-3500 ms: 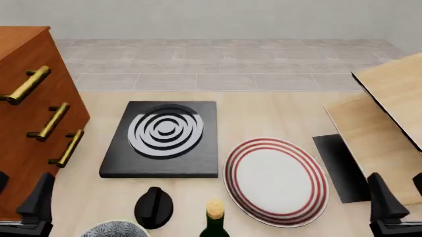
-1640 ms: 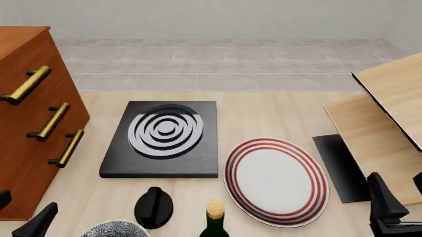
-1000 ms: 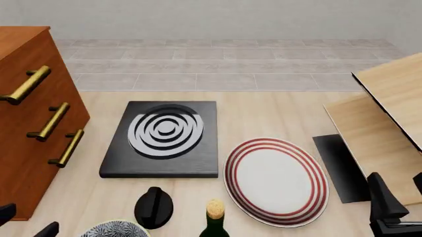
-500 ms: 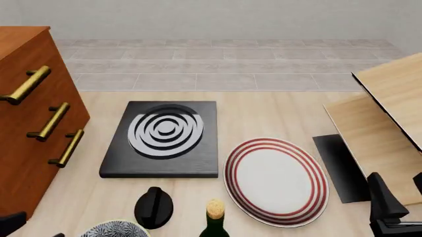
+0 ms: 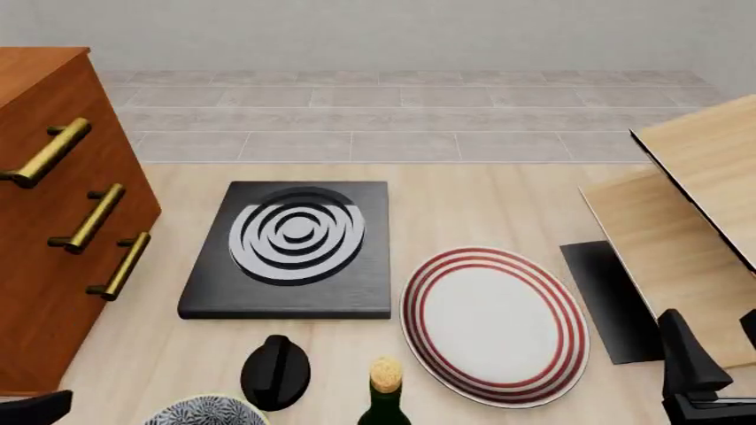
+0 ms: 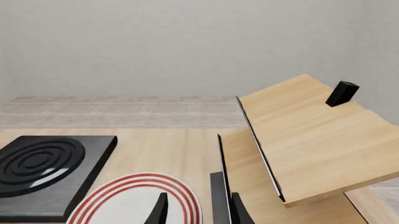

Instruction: Put the bowl on the top of the cabinet.

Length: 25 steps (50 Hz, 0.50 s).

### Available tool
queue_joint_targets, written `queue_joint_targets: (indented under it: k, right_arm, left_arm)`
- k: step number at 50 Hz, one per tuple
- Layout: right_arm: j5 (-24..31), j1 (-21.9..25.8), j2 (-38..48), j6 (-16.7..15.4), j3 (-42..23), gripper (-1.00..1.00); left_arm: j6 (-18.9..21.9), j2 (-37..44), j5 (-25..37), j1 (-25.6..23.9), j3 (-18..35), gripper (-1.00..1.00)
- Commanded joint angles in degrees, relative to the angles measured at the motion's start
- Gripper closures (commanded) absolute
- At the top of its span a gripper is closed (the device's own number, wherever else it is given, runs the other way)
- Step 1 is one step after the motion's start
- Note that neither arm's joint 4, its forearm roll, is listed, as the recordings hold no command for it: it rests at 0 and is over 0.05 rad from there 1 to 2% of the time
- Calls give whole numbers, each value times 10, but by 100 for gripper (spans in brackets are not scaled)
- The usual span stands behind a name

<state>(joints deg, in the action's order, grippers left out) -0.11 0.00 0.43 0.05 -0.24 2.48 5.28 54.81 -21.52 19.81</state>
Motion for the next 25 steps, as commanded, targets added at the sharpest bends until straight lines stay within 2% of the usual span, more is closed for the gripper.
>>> queue_joint_targets:
  k: [1,25]
  right_arm:
    - [0,0,0,0,0,-100]
    - [0,0,0,0,0,-100]
  left_arm:
    - [5,-4,-4,-4,-20,-100]
    - [21,2,-44,5,-72,-100]
